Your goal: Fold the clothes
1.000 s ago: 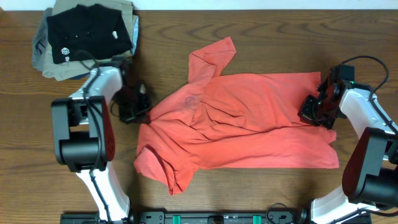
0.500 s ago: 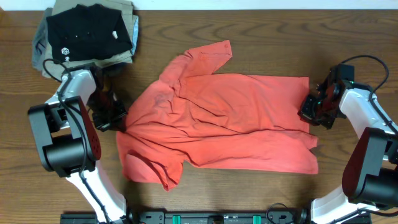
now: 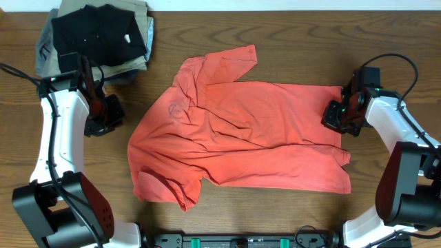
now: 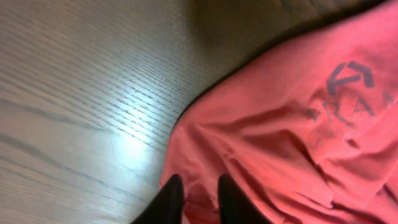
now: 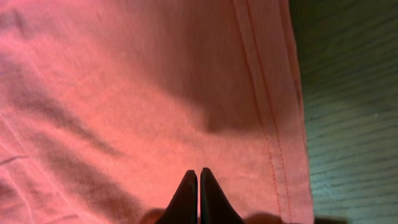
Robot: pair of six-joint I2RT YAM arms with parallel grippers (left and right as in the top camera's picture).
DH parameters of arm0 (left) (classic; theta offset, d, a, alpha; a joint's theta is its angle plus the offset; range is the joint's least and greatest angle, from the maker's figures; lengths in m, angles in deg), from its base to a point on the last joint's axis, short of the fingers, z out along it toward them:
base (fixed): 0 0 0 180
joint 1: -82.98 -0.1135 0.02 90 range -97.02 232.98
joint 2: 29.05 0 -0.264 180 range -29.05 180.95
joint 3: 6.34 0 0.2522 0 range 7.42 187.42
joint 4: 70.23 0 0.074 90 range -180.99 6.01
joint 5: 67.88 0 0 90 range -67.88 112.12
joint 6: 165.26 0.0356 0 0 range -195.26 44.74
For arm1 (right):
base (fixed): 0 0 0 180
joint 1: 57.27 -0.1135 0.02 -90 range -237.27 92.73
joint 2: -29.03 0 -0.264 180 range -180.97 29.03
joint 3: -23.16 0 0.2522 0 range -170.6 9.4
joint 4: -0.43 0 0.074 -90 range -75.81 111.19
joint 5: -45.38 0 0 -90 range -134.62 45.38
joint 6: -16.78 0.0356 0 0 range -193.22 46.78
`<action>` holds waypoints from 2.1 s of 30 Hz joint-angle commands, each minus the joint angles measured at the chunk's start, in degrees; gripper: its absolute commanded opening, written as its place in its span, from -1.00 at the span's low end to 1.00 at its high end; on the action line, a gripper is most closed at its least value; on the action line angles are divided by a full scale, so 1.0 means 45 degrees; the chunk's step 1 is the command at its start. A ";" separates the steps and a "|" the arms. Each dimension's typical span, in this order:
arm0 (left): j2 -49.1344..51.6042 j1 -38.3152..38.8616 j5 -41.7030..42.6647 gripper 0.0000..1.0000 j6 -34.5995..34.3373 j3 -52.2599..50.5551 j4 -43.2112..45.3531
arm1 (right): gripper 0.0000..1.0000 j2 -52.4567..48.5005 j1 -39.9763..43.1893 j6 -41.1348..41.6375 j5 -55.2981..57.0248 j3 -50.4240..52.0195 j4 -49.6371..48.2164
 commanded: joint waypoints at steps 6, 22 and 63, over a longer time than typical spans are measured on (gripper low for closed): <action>0.0277 -0.0019 0.0073 0.43 -0.0986 -0.0107 -0.0112 | -0.97 -0.0651 -0.0146 0.0350 0.0330 0.0068 -0.0500; 0.0277 -0.0019 0.0068 0.57 -0.0981 -0.0107 -0.0296 | -0.98 -0.1141 -0.0384 0.0801 0.2113 0.0068 -0.0675; 0.0277 0.0141 0.1044 0.72 -0.0845 -0.0107 -0.0287 | -0.98 -0.2778 0.3988 0.0408 0.3871 -0.5425 0.3147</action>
